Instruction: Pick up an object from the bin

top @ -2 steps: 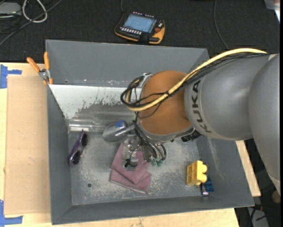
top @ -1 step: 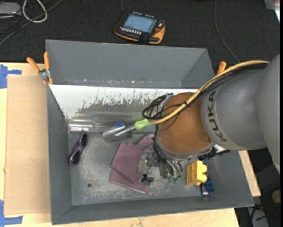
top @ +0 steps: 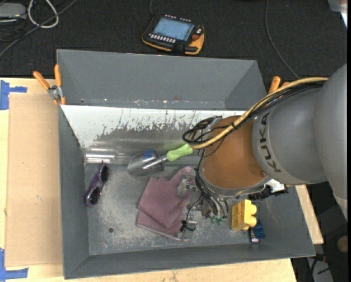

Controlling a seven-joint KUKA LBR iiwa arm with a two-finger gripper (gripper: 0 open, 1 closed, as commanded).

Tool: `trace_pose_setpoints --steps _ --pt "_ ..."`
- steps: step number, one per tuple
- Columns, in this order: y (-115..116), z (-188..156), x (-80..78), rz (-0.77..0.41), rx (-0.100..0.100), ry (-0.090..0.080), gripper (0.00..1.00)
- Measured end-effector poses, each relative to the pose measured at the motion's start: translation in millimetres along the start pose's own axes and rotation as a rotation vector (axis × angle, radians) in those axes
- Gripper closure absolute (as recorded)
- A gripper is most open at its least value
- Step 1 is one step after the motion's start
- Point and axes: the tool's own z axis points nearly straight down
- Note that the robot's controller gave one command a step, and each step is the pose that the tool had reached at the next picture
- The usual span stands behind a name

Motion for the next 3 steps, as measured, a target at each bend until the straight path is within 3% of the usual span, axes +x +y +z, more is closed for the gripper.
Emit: trace_pose_setpoints --steps 1,2,3 --pt "0 0 0.0 0.0 0.0 0.0 0.0" --pt "13 29 27.6 -0.011 -0.002 -0.007 0.0" --pt "16 30 11.9 0.036 -0.001 -0.004 1.0"
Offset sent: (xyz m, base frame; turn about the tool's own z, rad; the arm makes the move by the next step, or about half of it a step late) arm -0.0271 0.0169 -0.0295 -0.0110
